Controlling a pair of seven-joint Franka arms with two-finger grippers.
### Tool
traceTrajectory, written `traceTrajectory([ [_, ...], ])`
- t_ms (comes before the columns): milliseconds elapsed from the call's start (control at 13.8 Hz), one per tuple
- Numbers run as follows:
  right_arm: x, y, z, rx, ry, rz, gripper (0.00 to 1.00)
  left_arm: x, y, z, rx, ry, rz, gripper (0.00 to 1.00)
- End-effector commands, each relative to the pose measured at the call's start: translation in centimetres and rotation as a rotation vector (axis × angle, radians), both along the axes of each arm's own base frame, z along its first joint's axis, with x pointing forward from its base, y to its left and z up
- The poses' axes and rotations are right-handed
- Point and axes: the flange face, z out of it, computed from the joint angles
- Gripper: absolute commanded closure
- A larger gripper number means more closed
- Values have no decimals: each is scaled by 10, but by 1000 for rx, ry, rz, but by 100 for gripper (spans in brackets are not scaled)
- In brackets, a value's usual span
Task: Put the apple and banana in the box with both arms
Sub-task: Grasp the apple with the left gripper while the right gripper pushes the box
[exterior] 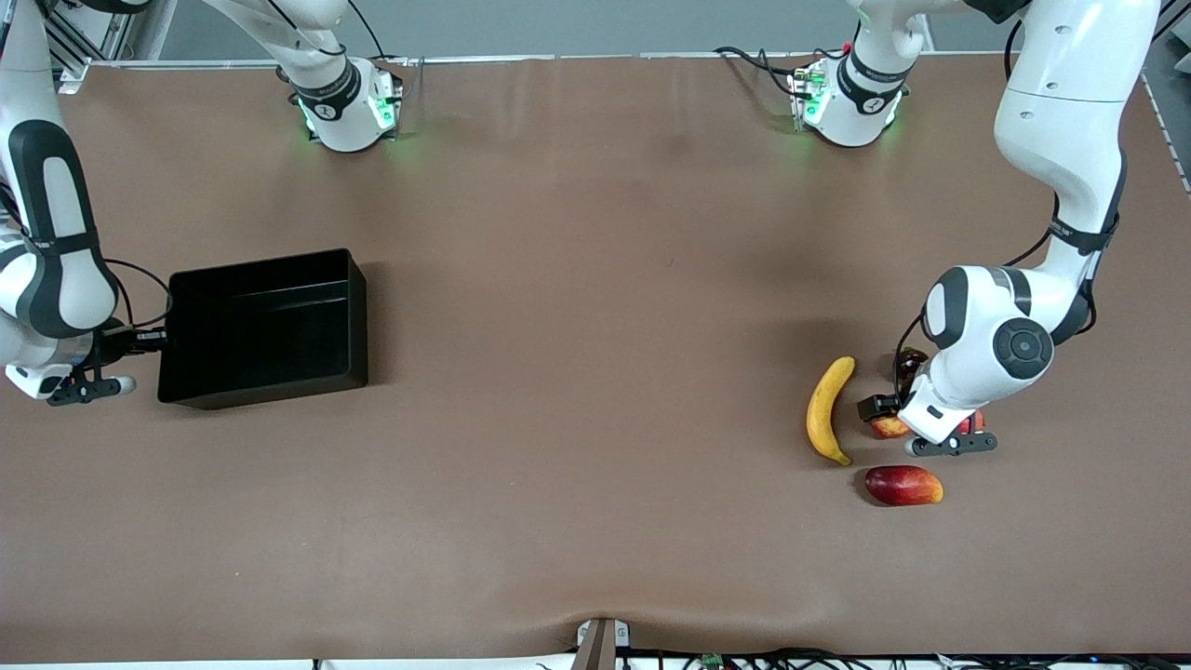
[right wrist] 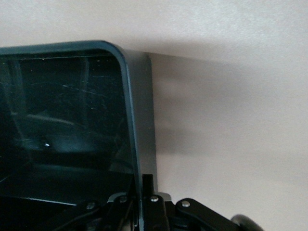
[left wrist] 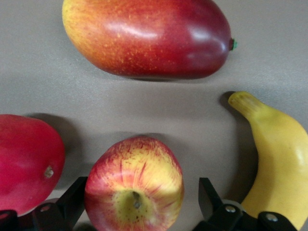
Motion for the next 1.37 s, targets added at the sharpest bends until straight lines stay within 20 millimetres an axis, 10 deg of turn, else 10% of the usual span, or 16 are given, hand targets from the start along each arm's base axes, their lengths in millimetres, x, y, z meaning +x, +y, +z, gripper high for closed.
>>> traceTrajectory([
  [0, 9, 9, 34, 88, 3, -50, 100, 5, 5, -1, 2, -10, 5, 0],
  [506, 41, 134, 65, 139, 49, -84, 100, 4, 6, -3, 2, -7, 5, 0],
  [796, 63, 263, 87, 117, 25, 85, 100, 4, 5, -2, 2, -9, 5, 4],
  [1302, 44, 474, 87, 51, 6, -158, 100, 6, 2, 6, 2, -16, 10, 70],
])
